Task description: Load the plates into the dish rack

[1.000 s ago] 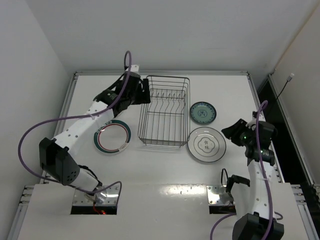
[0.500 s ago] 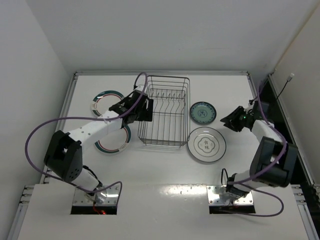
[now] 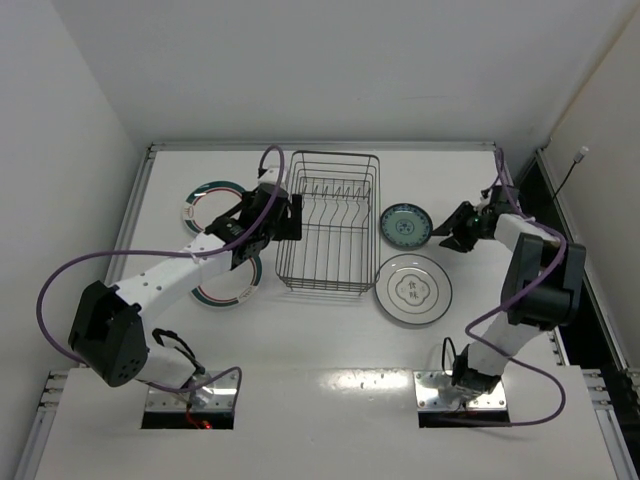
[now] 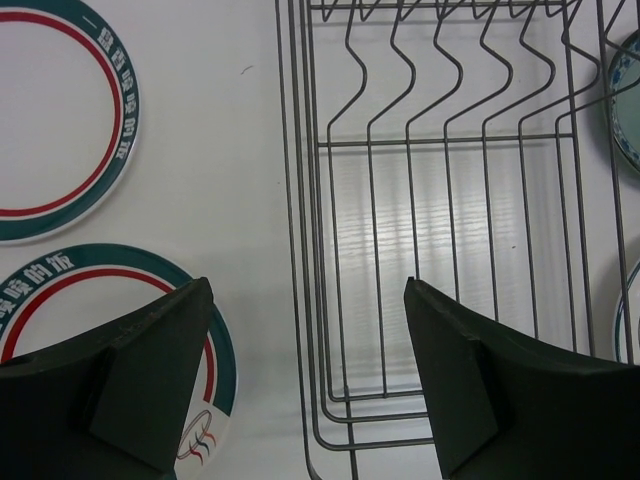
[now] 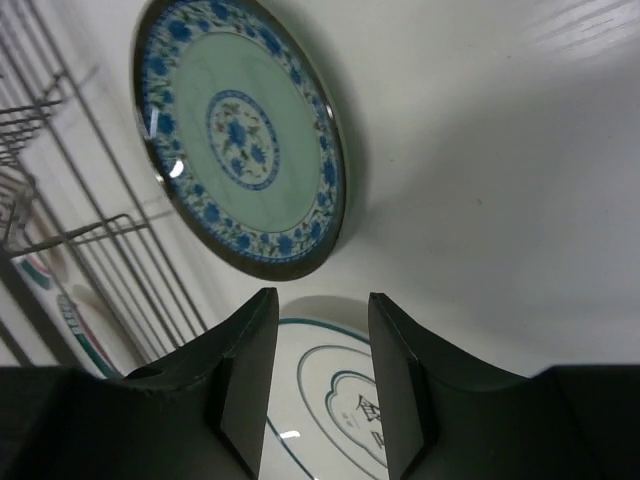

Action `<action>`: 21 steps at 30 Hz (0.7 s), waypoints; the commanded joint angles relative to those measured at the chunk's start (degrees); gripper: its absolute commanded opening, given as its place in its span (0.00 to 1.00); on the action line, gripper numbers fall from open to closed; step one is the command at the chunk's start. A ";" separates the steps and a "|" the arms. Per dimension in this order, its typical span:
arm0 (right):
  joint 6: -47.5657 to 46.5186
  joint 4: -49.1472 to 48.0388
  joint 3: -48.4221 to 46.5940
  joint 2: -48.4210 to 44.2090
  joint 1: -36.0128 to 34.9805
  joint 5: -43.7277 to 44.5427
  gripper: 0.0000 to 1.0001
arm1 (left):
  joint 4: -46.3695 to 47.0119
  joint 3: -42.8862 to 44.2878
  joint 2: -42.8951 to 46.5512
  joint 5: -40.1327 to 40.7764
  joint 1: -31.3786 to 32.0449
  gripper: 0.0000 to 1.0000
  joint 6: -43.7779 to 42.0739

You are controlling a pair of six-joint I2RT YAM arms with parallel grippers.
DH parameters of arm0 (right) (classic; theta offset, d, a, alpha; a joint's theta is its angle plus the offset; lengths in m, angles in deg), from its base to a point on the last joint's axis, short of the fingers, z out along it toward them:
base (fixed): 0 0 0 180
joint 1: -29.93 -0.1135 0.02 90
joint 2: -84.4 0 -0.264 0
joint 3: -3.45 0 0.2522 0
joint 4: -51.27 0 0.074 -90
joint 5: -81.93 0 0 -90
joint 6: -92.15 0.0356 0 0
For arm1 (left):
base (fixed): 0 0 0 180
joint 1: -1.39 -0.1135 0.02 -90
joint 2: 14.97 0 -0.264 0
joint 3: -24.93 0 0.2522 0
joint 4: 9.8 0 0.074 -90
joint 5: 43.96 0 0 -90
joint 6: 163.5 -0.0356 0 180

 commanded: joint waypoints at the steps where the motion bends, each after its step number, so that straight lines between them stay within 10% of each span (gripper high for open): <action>1: -2.19 2.98 -6.34 4.58 -3.05 4.24 0.38 | 2.70 -0.41 0.34 1.61 0.40 0.75 0.28; 21: -2.20 8.97 -13.22 15.41 -8.07 9.27 0.28 | 2.18 0.74 -1.42 2.76 0.40 0.75 0.28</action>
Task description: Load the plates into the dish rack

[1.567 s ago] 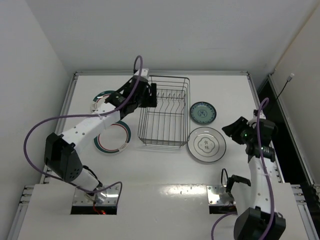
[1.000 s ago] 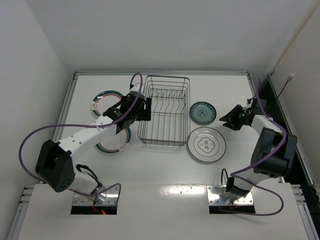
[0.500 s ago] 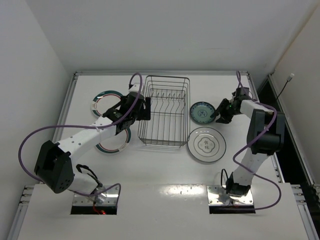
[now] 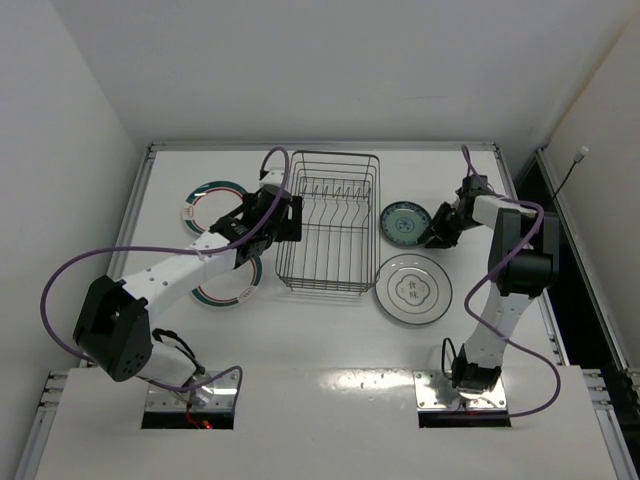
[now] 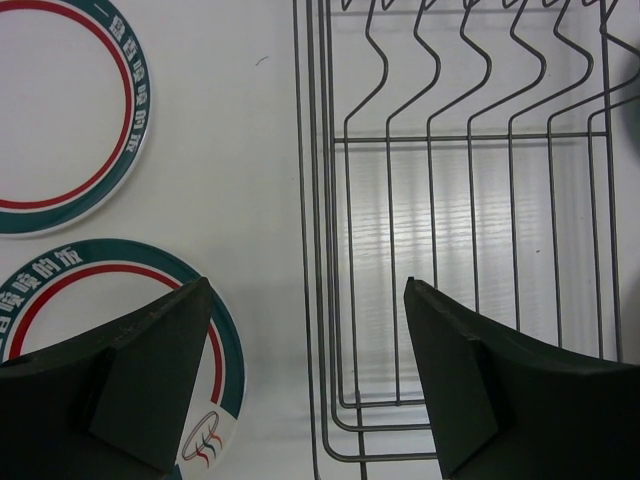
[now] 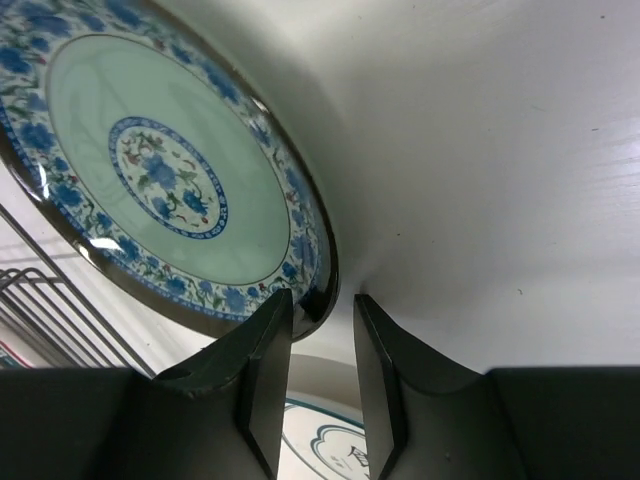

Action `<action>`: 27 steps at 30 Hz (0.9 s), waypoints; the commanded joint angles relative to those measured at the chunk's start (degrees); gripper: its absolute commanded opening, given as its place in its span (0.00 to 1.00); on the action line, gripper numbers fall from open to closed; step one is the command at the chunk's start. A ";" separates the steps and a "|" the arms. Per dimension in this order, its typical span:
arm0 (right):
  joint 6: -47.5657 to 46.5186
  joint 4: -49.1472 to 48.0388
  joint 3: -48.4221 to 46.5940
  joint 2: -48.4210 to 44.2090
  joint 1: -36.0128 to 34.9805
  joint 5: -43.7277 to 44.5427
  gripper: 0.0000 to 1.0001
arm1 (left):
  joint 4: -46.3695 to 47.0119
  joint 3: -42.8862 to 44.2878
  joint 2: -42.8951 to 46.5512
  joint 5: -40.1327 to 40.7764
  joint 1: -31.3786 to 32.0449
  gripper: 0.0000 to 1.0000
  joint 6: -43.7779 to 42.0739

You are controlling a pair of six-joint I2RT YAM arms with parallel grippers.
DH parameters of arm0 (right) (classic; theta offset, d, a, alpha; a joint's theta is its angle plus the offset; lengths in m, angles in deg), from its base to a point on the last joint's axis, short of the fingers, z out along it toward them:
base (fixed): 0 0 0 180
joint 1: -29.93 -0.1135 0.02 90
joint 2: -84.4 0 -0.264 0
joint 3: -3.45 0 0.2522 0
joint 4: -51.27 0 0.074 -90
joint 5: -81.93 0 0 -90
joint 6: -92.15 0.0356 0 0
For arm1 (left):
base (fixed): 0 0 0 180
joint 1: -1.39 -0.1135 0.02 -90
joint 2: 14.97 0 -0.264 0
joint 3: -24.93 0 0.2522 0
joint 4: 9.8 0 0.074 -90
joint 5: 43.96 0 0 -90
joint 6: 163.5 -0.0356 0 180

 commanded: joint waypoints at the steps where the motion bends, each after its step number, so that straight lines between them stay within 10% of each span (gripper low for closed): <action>1: -0.64 -0.88 0.53 -0.44 -0.36 0.25 0.28 | 2.02 1.06 0.39 0.86 0.40 0.75 0.28; 8: -0.64 -2.47 1.23 0.08 -0.36 -1.07 0.27 | 2.02 1.06 0.39 1.39 0.40 0.75 0.28; 16: -2.58 -1.33 -0.97 0.28 -0.36 -1.78 0.00 | 2.02 1.06 0.39 1.92 0.40 0.75 0.28; 27: 4.28 4.82 -5.96 -30.12 -5.36 29.57 0.00 | 1.50 1.06 -0.14 1.92 0.40 0.75 0.81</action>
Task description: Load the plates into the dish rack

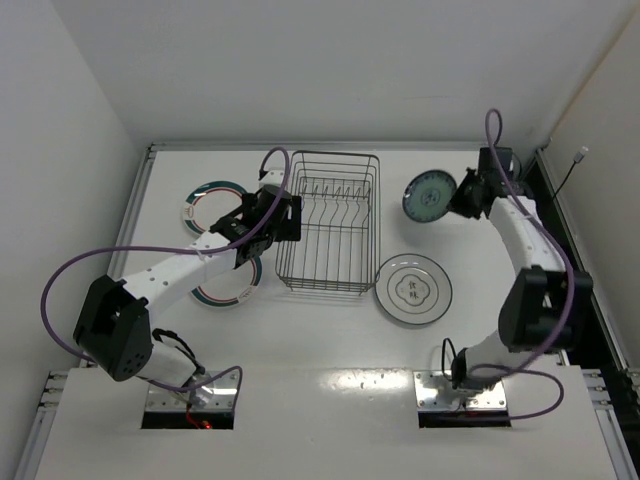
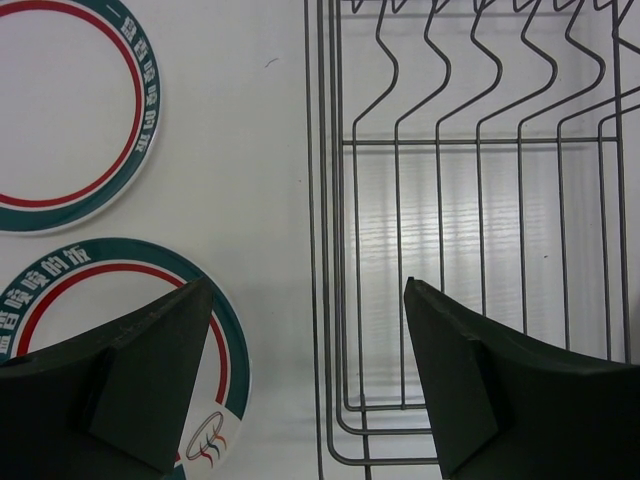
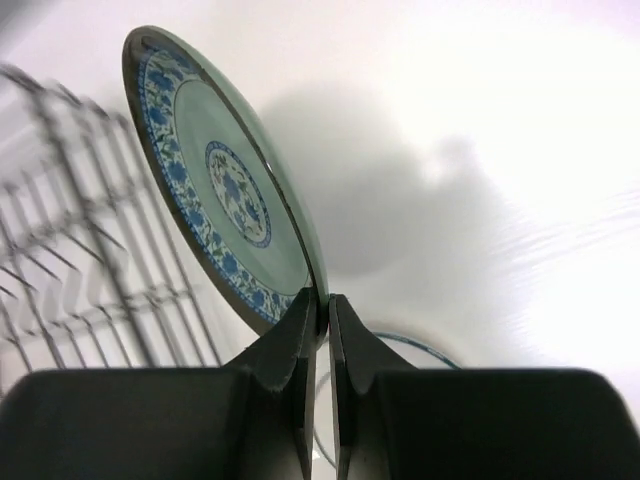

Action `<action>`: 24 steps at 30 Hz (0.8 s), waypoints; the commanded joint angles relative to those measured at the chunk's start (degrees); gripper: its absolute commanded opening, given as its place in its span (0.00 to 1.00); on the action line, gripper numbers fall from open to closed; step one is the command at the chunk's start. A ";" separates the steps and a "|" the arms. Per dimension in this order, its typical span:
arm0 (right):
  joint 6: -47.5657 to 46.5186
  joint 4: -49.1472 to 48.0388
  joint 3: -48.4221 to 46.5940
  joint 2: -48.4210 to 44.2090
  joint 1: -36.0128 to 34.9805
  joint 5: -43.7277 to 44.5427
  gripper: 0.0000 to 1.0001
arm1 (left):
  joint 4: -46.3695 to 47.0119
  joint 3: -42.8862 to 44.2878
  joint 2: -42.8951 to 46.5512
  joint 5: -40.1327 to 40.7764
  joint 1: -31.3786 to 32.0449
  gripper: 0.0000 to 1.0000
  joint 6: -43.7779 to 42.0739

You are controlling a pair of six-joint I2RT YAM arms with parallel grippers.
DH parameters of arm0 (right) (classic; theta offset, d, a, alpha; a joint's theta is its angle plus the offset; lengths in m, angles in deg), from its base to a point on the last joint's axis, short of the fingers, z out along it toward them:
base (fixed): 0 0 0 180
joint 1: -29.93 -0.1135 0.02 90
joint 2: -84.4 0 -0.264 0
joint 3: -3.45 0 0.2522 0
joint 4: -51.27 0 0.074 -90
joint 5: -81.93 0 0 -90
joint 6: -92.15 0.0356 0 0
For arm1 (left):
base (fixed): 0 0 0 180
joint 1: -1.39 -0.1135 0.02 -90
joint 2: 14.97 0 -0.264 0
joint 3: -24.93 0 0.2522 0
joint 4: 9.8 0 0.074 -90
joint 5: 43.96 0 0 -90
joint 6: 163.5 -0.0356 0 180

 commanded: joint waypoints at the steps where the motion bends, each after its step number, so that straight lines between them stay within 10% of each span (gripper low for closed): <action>1: 3.25 2.61 -6.85 -8.22 -4.57 16.22 0.00 | 1.52 1.06 -0.01 1.41 0.40 0.75 0.79; 24: 11.16 22.84 -35.34 15.85 -31.04 44.56 0.00 | 0.46 2.12 -0.01 2.47 0.40 0.75 0.79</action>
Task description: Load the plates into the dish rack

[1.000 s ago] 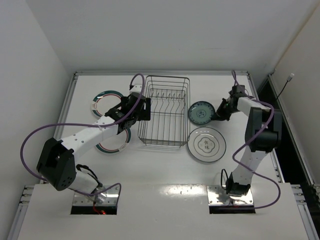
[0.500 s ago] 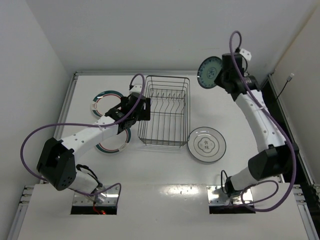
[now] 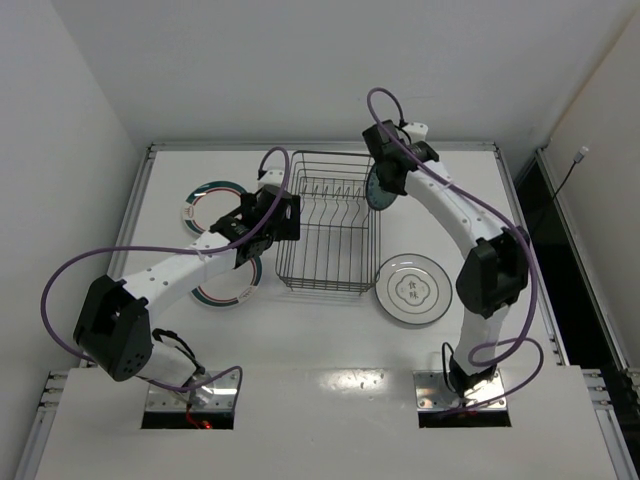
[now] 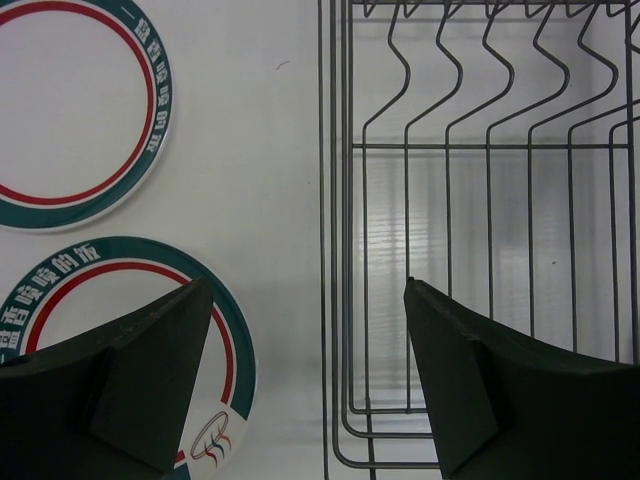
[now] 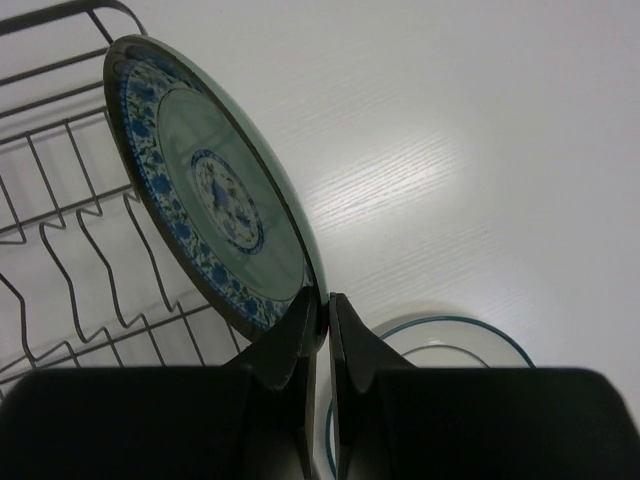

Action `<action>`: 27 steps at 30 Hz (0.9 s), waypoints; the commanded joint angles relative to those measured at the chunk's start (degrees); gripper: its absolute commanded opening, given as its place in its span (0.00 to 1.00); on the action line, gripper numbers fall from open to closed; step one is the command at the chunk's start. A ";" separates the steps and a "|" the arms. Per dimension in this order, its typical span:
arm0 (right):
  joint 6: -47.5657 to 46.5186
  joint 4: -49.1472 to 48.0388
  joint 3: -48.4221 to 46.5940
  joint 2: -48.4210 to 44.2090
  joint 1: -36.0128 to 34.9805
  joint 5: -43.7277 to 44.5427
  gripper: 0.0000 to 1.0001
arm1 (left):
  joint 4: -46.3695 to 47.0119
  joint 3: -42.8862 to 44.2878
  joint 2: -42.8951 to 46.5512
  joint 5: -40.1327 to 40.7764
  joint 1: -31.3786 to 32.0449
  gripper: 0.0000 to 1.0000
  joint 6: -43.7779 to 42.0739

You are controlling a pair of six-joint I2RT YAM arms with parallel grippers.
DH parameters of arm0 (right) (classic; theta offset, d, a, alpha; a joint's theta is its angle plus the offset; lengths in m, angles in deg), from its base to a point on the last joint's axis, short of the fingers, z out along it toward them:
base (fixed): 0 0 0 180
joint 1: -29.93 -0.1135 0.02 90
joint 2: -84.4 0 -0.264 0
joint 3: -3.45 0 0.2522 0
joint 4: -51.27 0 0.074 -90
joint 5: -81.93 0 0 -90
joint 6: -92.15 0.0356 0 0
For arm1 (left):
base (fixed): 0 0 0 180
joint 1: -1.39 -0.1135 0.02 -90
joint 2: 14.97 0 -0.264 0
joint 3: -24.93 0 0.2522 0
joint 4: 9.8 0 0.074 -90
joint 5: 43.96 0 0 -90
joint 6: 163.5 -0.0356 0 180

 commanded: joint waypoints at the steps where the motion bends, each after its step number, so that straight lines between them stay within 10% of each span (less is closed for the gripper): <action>1: 1.70 1.66 -3.93 0.14 -1.56 4.94 0.00 | 0.81 2.05 -0.01 1.16 0.40 0.75 0.57; 17: 5.74 11.95 -14.04 13.50 -7.89 8.36 0.00 | 0.28 2.67 -0.53 1.16 0.40 0.75 0.57; 27: 0.74 1.15 -5.17 7.10 -7.89 -5.76 0.06 | 0.28 2.67 -1.15 1.16 0.40 0.75 0.57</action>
